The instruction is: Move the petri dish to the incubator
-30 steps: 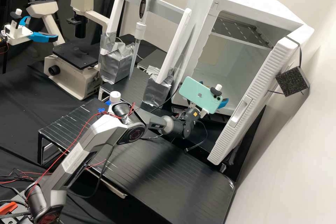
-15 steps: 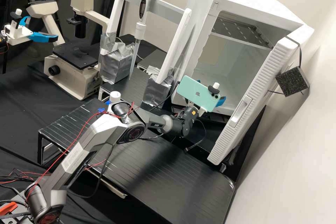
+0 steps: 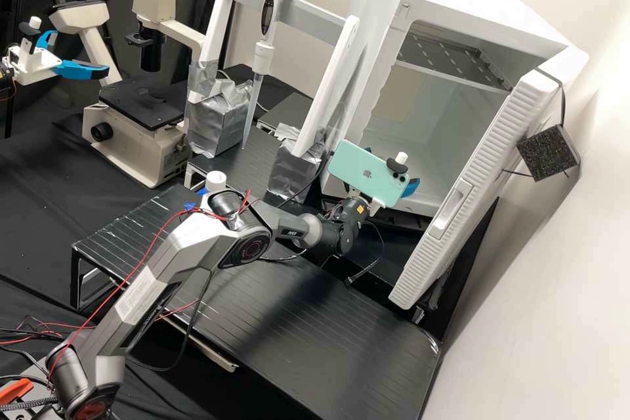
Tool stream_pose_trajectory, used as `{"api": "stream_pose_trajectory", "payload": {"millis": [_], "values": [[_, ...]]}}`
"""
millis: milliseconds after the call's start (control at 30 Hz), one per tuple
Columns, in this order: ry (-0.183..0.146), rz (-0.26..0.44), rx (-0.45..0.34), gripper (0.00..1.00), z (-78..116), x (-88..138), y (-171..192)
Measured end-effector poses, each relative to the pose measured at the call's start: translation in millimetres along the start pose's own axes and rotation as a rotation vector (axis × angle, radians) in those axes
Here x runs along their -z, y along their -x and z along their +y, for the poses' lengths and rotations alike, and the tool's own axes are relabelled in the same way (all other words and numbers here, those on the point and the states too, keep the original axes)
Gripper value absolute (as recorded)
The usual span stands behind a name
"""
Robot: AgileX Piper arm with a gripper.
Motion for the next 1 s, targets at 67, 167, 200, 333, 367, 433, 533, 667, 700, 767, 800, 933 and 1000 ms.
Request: {"api": "stream_pose_trajectory", "payload": {"millis": [67, 167, 200, 333, 367, 433, 533, 667, 700, 767, 800, 933, 1000], "values": [[-0.006, -0.002, 0.003, 1.0, -1.1, -0.9, 0.7], [-0.005, -0.003, 0.004, 1.0, -1.6, -1.3, 0.9], [-0.005, -0.003, 0.004, 1.0, -1.6, -1.3, 0.9], [-0.008, -0.008, 0.007, 1.0, -3.0, -2.6, 1.7], [-0.008, -0.008, 0.007, 1.0, -2.9, -2.5, 1.7], [-0.002, -0.007, 0.013, 1.0, -3.6, -2.5, 1.8], [0.007, 0.001, 0.021, 1.0, -4.6, -2.0, 2.0], [0.001, 0.017, 0.02, 1.0, -4.6, -2.5, 7.5], [-0.001, 0.017, 0.022, 1.0, -4.9, -4.8, 10.4], [0.001, 0.024, 0.021, 1.0, -2.7, -5.8, 15.7], [0.005, 0.028, 0.026, 1.0, -2.8, -6.0, 18.6], [-0.002, 0.032, 0.017, 1.0, 1.9, -10.9, 30.9], [-0.011, 0.041, 0.007, 1.0, 5.6, -12.6, 41.6]]}}
